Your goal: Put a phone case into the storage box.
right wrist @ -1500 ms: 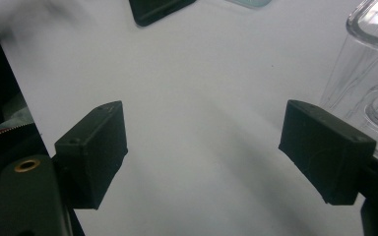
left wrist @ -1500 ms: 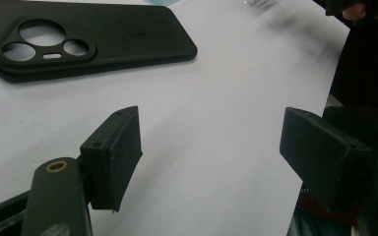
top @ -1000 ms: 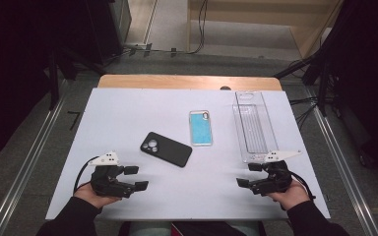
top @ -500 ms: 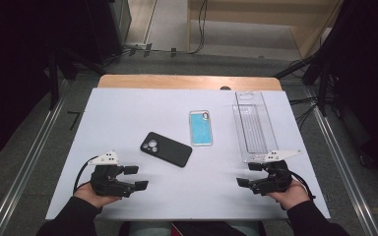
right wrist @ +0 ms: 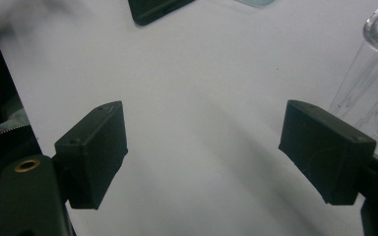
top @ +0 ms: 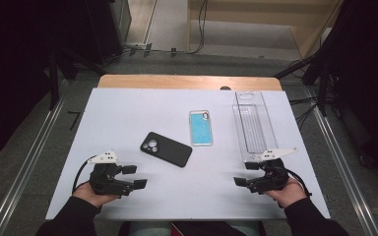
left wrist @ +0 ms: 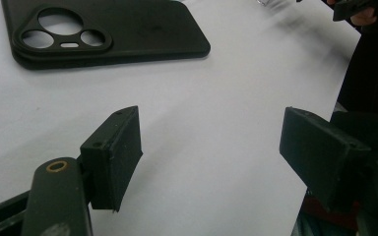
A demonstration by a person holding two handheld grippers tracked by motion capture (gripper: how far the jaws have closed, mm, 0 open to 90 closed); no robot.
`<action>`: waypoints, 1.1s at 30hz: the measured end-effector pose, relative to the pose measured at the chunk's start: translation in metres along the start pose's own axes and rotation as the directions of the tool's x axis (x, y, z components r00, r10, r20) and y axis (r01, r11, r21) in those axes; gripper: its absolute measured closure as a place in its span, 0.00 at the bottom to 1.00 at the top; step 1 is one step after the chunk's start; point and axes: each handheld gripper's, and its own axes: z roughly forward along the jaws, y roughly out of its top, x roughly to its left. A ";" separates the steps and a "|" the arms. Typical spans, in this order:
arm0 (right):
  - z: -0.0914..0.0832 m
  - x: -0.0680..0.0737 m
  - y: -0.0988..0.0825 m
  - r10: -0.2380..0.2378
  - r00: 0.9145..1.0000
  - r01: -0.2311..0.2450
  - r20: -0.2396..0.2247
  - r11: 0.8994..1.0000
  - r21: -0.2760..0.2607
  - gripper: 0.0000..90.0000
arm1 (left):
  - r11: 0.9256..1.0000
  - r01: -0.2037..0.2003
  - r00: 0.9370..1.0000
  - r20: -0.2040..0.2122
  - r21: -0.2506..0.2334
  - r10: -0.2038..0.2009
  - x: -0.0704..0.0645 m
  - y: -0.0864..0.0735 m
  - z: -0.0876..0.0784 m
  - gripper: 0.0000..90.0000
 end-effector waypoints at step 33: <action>0.001 0.030 0.043 -0.001 0.999 0.003 0.032 0.998 -0.056 0.18 | 1.000 0.005 1.000 0.007 -0.009 -0.004 -0.001 0.001 -0.001 0.29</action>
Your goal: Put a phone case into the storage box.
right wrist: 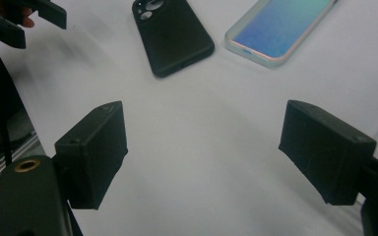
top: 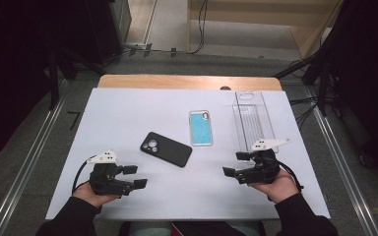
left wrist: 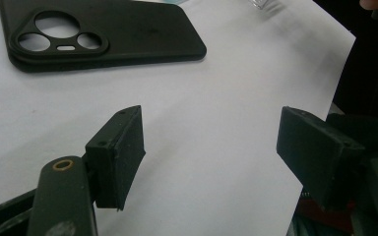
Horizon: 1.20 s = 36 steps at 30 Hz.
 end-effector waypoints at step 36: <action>0.051 -0.014 0.081 0.135 0.971 -0.130 0.199 0.991 -0.039 0.18 | 1.000 0.012 1.000 -0.001 -0.001 -0.012 0.002 -0.001 0.000 0.29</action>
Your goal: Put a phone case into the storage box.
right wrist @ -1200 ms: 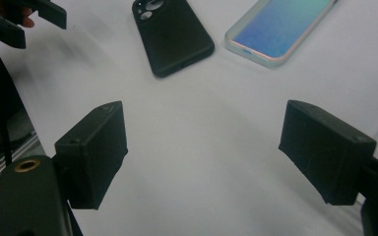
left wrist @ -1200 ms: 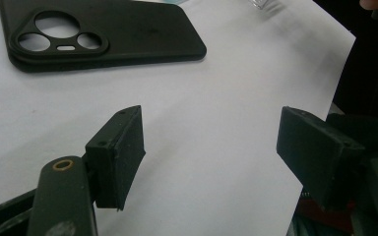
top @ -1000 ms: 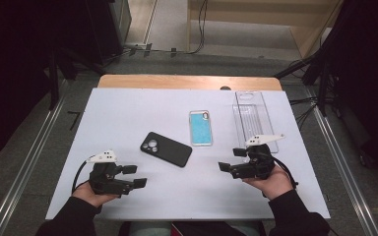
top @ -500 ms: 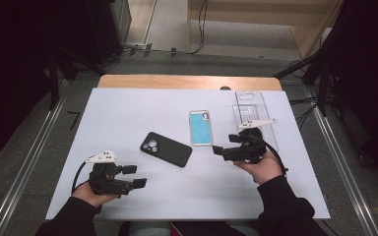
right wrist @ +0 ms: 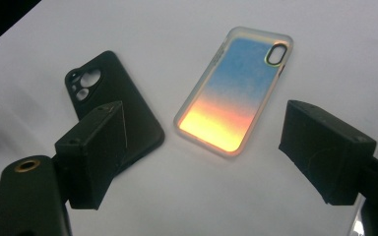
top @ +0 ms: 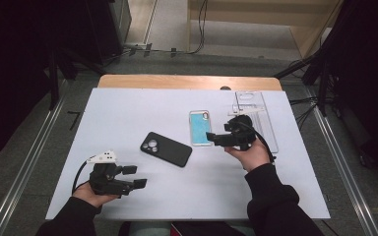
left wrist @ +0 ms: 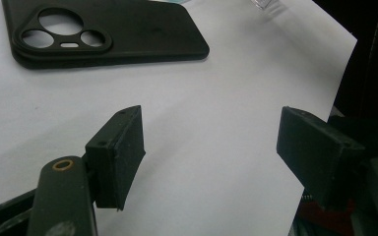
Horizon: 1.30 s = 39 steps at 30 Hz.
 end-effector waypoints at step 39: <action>0.084 -0.006 0.036 0.188 0.966 -0.179 0.177 0.982 -0.067 0.00 | 1.000 0.030 1.000 0.008 0.005 -0.030 0.002 0.000 -0.001 0.29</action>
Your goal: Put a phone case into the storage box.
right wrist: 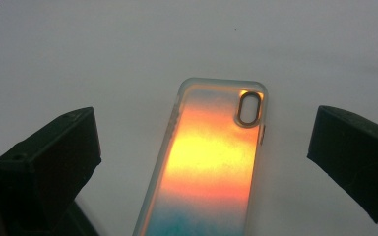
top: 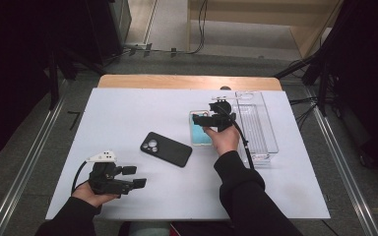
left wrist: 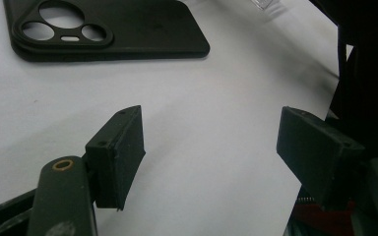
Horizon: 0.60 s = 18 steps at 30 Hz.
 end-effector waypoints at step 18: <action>0.026 0.016 0.002 -0.011 0.998 0.008 0.062 0.999 0.049 0.00 | 1.000 0.016 1.000 0.001 -0.003 -0.016 0.002 0.000 -0.002 0.29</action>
